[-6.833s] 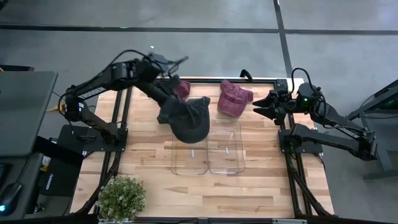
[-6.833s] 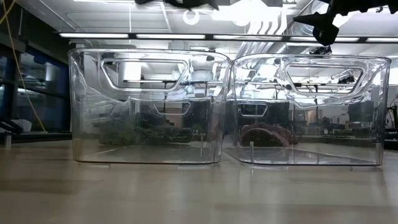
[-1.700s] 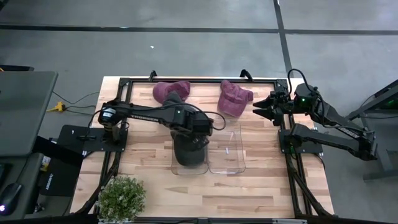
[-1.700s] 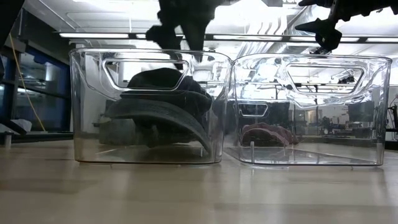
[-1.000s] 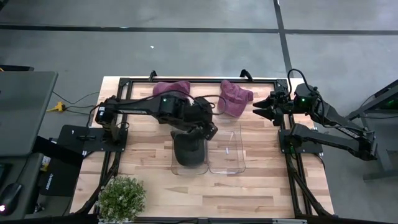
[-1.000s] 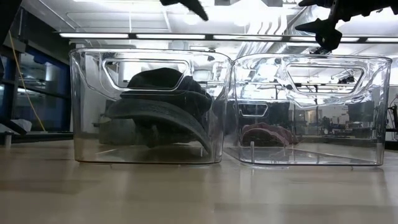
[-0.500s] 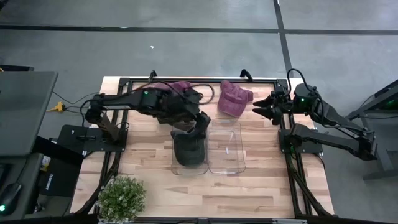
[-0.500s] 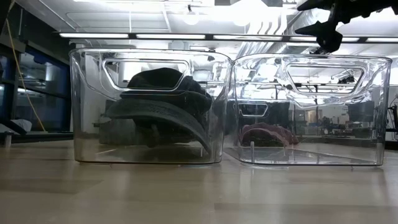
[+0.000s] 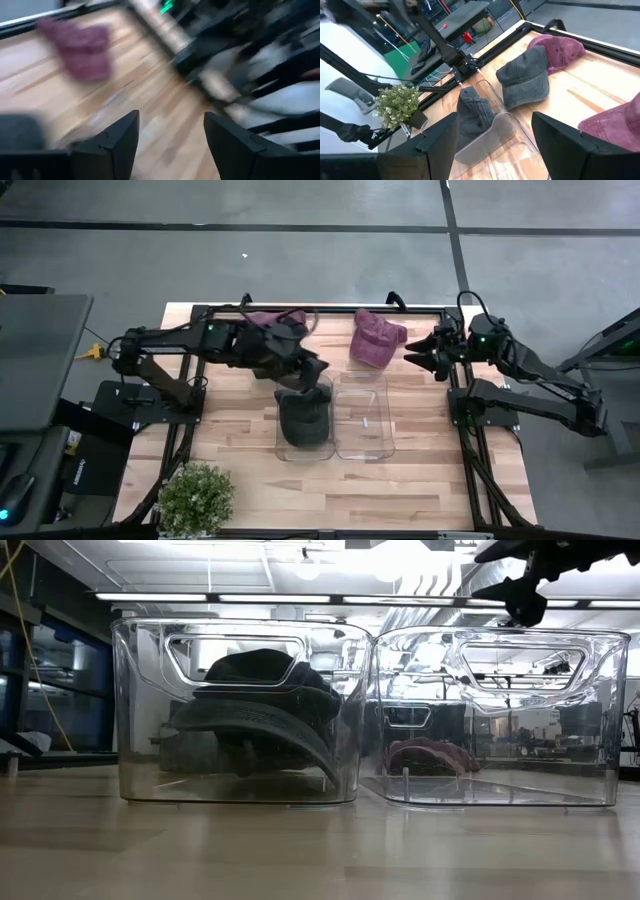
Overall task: Pick & Place hat
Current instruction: Put the right red cap into the right transparent bin
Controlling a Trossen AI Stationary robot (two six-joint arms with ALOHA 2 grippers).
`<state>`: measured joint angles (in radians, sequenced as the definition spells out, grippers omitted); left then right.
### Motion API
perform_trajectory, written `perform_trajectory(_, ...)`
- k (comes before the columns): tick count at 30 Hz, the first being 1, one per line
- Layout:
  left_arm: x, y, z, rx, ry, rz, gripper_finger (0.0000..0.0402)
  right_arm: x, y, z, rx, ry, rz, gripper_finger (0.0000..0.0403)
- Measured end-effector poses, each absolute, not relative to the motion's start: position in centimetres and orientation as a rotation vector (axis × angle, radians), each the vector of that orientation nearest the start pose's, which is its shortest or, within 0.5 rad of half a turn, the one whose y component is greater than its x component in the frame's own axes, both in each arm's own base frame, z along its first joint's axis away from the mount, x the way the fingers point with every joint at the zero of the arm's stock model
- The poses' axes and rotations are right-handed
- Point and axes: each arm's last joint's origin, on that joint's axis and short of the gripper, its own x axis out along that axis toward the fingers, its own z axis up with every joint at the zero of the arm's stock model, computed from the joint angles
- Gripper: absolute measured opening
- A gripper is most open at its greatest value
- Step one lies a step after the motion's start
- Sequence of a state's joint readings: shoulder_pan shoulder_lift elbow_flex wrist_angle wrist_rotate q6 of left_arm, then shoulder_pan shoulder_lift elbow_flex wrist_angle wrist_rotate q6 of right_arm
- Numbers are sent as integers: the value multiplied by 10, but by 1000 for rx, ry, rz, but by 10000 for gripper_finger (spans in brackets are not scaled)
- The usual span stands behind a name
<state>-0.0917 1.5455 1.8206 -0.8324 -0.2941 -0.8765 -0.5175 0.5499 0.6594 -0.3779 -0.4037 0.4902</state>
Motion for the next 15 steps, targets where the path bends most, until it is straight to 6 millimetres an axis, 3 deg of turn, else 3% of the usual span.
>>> perform_trajectory(3,297,-19,423,-773,442,425,202,114,-51,302,610,216,-169,245)
perform_trajectory(5,299,-20,420,-836,326,363,199,114,-51,302,613,217,-170,245)
perform_trajectory(7,282,-18,406,-853,343,378,198,115,-52,301,620,222,-173,245)
perform_trajectory(15,239,-14,383,-991,68,250,198,119,-55,298,649,240,-201,245)
